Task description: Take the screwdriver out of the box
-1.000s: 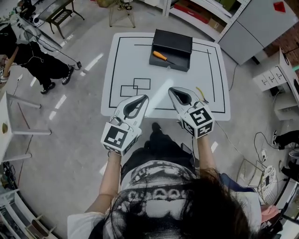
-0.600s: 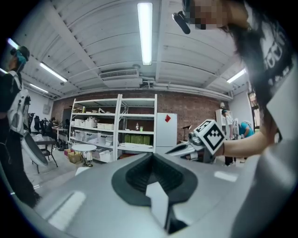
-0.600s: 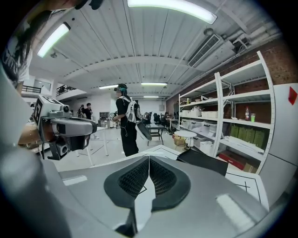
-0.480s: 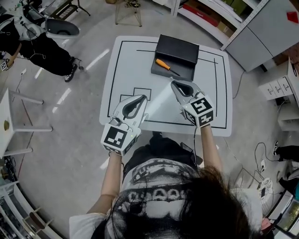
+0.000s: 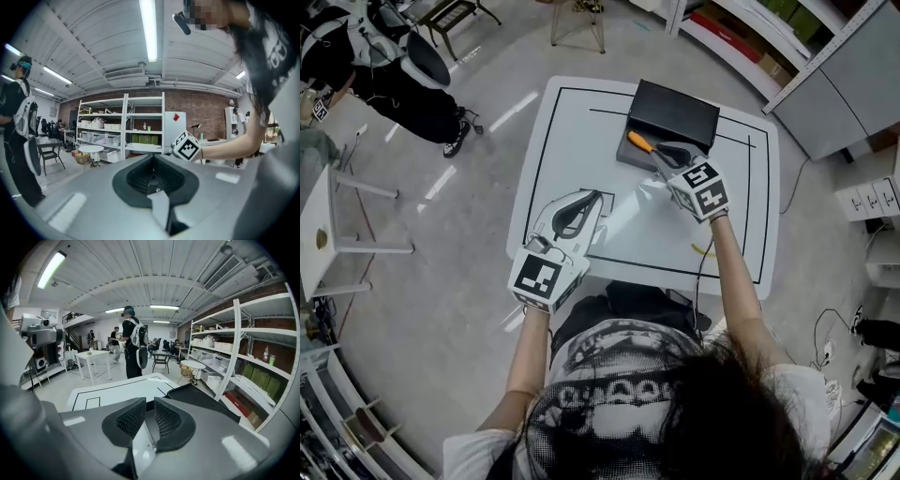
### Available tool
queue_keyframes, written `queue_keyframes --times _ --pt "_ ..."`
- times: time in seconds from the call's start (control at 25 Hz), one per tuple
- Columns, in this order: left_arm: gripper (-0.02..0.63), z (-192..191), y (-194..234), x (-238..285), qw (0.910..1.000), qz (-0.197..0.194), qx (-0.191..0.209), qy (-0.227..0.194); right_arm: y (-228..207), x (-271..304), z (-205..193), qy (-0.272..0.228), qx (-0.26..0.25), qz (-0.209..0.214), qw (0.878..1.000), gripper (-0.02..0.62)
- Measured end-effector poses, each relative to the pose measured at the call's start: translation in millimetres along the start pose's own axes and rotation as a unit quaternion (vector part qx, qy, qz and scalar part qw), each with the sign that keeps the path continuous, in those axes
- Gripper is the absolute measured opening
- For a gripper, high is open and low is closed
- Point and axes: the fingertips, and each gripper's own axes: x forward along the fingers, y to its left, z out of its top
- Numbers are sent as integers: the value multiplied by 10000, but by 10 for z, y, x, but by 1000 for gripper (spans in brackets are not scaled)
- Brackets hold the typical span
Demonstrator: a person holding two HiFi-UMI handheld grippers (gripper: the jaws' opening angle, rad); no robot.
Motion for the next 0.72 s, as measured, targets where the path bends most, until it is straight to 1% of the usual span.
queue_keyframes --times 0.12,0.32,0.52,0.72 --pt "0 -4 87 25 9999 92 -19 63 -162 294 -127 336 -37 69 9994 58" --pt "0 -47 225 50 9995 258 -36 153 -297 789 -410 956 -97 318 9949 98" --pt "0 -103 336 62 9989 386 -56 257 -324 1176 -619 1470 -284 573 9871 124" --pt "0 -186 404 31 9979 508 -100 376 -347 1442 -779 1856 -320 622 9801 147"
